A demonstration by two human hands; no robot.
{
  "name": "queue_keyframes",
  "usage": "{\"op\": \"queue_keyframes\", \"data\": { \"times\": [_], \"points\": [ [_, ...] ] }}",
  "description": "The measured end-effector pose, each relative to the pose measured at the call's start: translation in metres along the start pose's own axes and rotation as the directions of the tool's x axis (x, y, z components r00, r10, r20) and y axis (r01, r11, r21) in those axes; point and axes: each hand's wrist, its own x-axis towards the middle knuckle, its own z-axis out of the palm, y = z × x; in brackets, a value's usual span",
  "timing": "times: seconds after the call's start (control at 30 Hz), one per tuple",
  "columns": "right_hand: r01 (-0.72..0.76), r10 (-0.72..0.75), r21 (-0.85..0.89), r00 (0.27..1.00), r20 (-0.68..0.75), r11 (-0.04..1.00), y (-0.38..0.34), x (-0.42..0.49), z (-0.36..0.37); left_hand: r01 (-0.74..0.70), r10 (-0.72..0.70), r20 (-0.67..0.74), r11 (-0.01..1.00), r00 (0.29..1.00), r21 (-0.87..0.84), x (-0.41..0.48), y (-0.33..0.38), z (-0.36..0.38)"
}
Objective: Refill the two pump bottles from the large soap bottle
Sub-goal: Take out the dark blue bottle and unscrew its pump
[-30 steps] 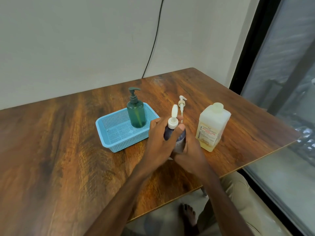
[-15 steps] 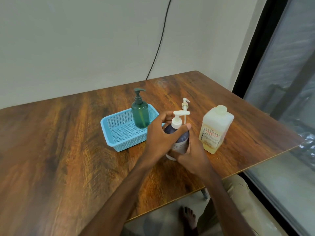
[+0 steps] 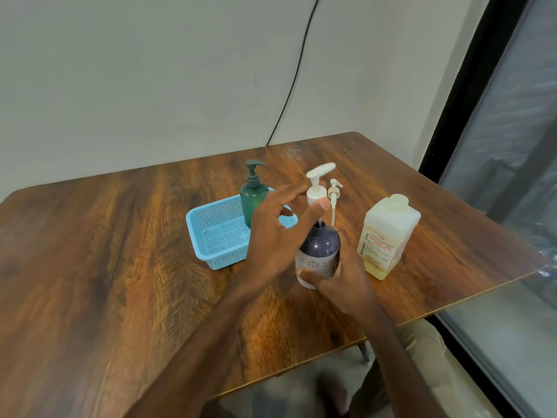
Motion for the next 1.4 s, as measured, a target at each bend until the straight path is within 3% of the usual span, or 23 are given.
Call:
{"op": "queue_keyframes", "data": {
  "times": [0.1,0.2,0.27,0.53,0.87,1.03,1.2,1.4],
  "points": [
    [-0.002,0.002,-0.004,1.000,-0.004,1.000,0.000,0.000,0.000,-0.037,0.036,0.012,0.996,0.999,0.081,0.006,0.009,-0.007],
    [0.010,-0.010,0.031,1.000,0.008,0.999,-0.001,0.000,0.000,-0.084,0.044,0.178,0.971,0.983,0.222,0.001,-0.001,-0.008],
    [0.009,-0.009,0.037,1.000,0.015,0.999,-0.002,0.000,-0.001,-0.108,0.058,0.201,0.962,0.978,0.251,-0.003,-0.008,-0.007],
    [-0.003,0.003,-0.010,1.000,0.001,1.000,0.004,0.003,-0.001,-0.023,0.035,-0.113,0.995,0.993,0.102,0.014,0.019,-0.013],
    [-0.022,0.022,-0.019,1.000,0.004,1.000,0.003,0.003,-0.002,-0.168,0.193,-0.226,0.978,0.955,0.123,0.079,0.065,-0.034],
    [-0.033,0.033,-0.023,0.999,0.020,0.999,0.001,0.004,-0.004,-0.126,0.146,-0.078,0.968,0.986,0.219,0.098,0.073,-0.034],
    [-0.042,0.042,-0.033,0.999,0.024,0.999,0.007,-0.002,-0.017,0.004,-0.090,0.202,0.921,0.975,0.390,0.082,0.051,-0.019],
    [-0.040,0.040,-0.046,0.999,-0.003,0.998,0.013,-0.013,-0.029,0.066,-0.211,0.242,0.865,0.947,0.497,0.051,0.003,0.003]
  ]
}}
